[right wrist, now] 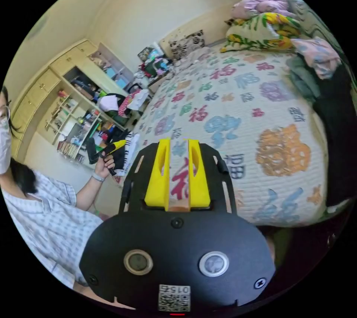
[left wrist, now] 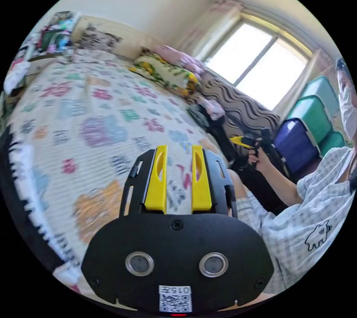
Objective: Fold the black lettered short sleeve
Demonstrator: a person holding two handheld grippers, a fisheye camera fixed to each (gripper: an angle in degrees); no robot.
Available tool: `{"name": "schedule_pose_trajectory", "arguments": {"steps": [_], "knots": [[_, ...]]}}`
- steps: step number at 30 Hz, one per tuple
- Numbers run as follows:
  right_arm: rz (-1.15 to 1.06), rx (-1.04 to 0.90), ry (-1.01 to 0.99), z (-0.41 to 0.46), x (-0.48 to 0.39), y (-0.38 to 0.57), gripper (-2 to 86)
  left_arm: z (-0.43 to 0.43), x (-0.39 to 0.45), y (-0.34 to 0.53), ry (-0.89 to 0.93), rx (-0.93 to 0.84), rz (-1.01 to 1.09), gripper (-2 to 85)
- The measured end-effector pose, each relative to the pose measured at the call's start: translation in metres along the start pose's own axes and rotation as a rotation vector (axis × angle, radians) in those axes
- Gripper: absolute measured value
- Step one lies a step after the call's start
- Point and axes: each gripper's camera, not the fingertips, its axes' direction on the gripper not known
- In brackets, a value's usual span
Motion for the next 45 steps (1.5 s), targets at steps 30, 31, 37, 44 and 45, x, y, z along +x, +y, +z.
{"name": "schedule_pose_trajectory", "arguments": {"steps": [30, 31, 37, 44, 45], "knots": [[0.180, -0.096, 0.448, -0.112, 0.063, -0.043, -0.7, 0.716, 0.188, -0.076, 0.453, -0.440, 0.035, 4.1], [0.146, -0.038, 0.392, -0.126, 0.033, -0.045, -0.7, 0.692, 0.188, -0.085, 0.442, -0.409, 0.054, 4.0], [-0.073, 0.190, 0.150, -0.188, -0.123, -0.055, -0.7, 0.529, 0.162, -0.120, 0.409, -0.205, 0.126, 4.1], [-0.247, 0.231, -0.117, -0.184, -0.240, -0.081, -0.7, 0.366, 0.157, -0.135, 0.175, -0.031, 0.276, 4.3], [-0.258, 0.239, -0.141, -0.178, -0.251, -0.087, -0.7, 0.351, 0.154, -0.137, 0.113, -0.014, 0.275, 4.4]]}}
